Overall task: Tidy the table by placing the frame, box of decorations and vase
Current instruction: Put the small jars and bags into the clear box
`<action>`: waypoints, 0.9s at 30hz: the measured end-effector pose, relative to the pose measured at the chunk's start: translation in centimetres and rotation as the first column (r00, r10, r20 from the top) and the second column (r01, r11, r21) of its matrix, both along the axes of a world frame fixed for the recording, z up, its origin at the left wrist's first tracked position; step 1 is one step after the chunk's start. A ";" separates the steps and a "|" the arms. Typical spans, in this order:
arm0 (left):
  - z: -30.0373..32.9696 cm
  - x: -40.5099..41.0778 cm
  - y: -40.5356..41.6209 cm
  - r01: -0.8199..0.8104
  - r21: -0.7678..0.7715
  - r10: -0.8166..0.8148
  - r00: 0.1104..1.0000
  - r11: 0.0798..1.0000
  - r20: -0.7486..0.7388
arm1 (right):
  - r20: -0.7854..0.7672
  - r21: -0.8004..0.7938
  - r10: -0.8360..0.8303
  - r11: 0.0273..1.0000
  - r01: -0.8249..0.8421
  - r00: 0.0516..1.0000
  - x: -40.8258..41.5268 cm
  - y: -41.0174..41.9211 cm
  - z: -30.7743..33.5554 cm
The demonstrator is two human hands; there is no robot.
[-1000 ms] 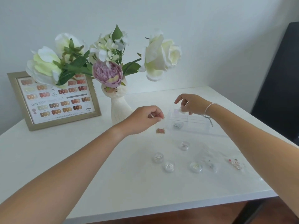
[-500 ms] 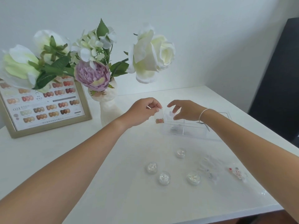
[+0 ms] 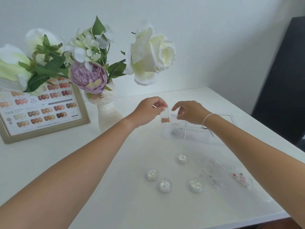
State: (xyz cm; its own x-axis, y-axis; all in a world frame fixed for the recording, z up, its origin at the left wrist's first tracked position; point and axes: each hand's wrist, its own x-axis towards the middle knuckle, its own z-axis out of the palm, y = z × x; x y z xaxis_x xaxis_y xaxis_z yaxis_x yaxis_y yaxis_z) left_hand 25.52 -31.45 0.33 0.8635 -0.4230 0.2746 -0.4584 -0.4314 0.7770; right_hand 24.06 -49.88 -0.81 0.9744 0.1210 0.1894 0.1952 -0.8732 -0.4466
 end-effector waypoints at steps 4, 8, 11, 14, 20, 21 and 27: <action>0.1 0.2 0.2 -0.022 -0.020 0.022 1.000 1.000 0.011 | 0.154 -0.060 -0.060 0.996 0.070 0.986 -0.4 0.0 0.2; 0.2 0.2 0.1 -0.025 -0.053 0.026 1.000 0.998 0.014 | 0.112 -0.136 -0.036 0.989 0.051 0.993 -1.2 0.1 0.0; 0.2 0.1 -0.1 -0.014 -0.055 0.014 1.000 0.998 0.005 | 0.042 -0.081 -0.013 0.997 0.017 0.999 -1.8 -0.3 0.3; 0.1 0.1 -0.4 -0.017 -0.056 0.016 1.000 0.998 -0.017 | 0.004 0.041 -0.021 0.999 0.021 1.000 -2.3 -1.1 0.7; -0.4 0.2 -1.4 -0.027 -0.050 0.025 0.998 0.998 -0.052 | 0.063 0.226 -0.068 0.973 0.052 0.996 -3.2 -2.6 1.1; -0.4 0.3 -1.6 -0.032 -0.042 0.030 0.998 0.999 -0.054 | 0.070 0.243 -0.069 0.969 0.050 0.995 -3.4 -2.8 1.1; -1.2 0.6 -2.8 -0.046 0.048 0.048 0.998 0.998 -0.050 | 0.103 0.263 -0.066 0.964 0.037 0.992 -4.6 -3.7 0.9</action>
